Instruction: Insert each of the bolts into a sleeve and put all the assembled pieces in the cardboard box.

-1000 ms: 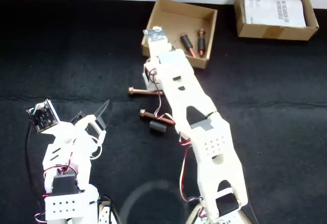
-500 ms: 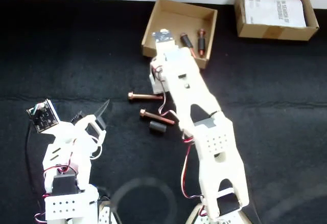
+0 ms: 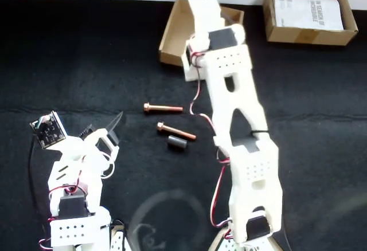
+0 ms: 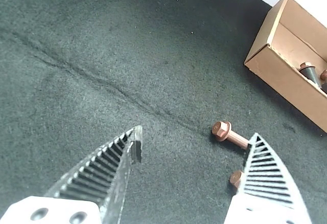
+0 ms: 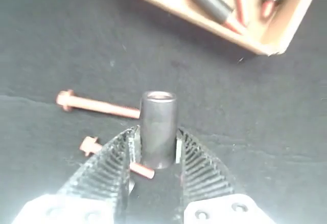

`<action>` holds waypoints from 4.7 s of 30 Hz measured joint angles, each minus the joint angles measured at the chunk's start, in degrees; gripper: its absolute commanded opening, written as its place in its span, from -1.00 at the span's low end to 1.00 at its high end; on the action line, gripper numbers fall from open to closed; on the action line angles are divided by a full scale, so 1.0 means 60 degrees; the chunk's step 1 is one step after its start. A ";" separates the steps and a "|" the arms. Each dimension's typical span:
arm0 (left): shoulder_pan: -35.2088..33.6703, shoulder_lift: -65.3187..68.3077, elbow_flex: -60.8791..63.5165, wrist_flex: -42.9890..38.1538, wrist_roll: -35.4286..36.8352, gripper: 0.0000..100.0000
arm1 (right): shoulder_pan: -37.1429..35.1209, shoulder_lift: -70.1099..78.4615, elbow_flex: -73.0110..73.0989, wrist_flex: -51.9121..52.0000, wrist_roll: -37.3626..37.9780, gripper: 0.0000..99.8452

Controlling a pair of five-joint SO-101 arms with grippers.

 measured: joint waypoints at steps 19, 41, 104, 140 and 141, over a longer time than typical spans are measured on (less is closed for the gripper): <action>0.0000 0.0000 0.0000 0.0044 0.0059 -0.36 | 0.0484 -0.9685 0.7487 0.0088 0.0000 -0.99; 0.0015 0.0000 -0.2784 0.3516 -0.1260 -0.36 | 0.7004 -1.8330 1.7333 -0.2725 0.0000 -0.99; 0.3604 2.5846 -2.4044 0.9641 0.4498 -0.36 | 0.9597 -2.3004 2.3297 -0.5773 0.0938 -0.99; 0.3985 2.6227 -2.5568 1.0022 0.1231 -0.53 | 0.9348 -2.3004 2.4073 -0.6388 0.0938 -0.99; 0.3985 2.6227 -2.5582 1.0022 0.1128 -0.45 | 0.9304 -2.3004 2.4073 -0.6388 0.0938 -0.99</action>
